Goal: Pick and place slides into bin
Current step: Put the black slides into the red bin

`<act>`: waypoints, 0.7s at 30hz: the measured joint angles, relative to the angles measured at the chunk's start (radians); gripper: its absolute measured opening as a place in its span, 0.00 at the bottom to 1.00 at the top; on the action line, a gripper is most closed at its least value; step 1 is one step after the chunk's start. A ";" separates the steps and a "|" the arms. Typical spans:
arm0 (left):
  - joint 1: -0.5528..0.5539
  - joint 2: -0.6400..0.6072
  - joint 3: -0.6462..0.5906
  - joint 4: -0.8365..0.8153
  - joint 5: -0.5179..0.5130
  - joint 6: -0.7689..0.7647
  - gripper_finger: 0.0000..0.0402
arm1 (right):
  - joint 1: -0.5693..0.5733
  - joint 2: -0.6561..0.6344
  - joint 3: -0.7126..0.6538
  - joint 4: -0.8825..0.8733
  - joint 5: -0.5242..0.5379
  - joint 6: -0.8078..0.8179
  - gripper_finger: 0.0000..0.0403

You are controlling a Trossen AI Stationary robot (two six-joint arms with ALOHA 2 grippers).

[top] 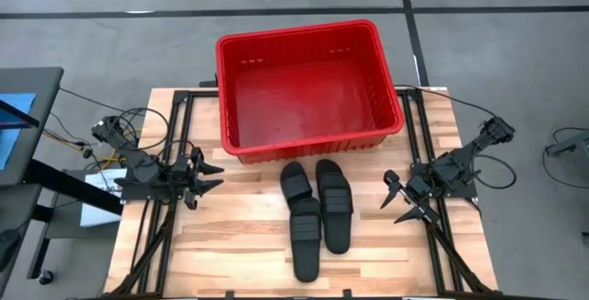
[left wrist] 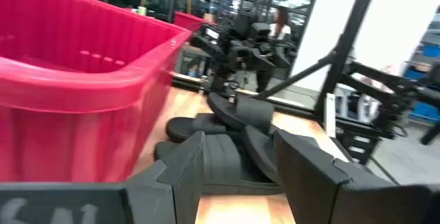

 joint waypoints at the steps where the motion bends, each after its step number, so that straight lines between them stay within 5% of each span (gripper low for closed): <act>1: 0.000 0.000 0.000 0.000 -0.013 -0.021 0.41 | 0.000 0.000 0.000 0.000 0.000 0.000 0.61; 12: 0.000 0.000 0.000 0.120 0.017 -0.386 0.41 | 0.000 0.000 0.000 0.000 0.000 0.000 0.61; 21: 0.000 0.008 0.084 0.414 0.175 0.002 0.41 | 0.000 0.000 0.000 0.000 0.000 0.000 0.61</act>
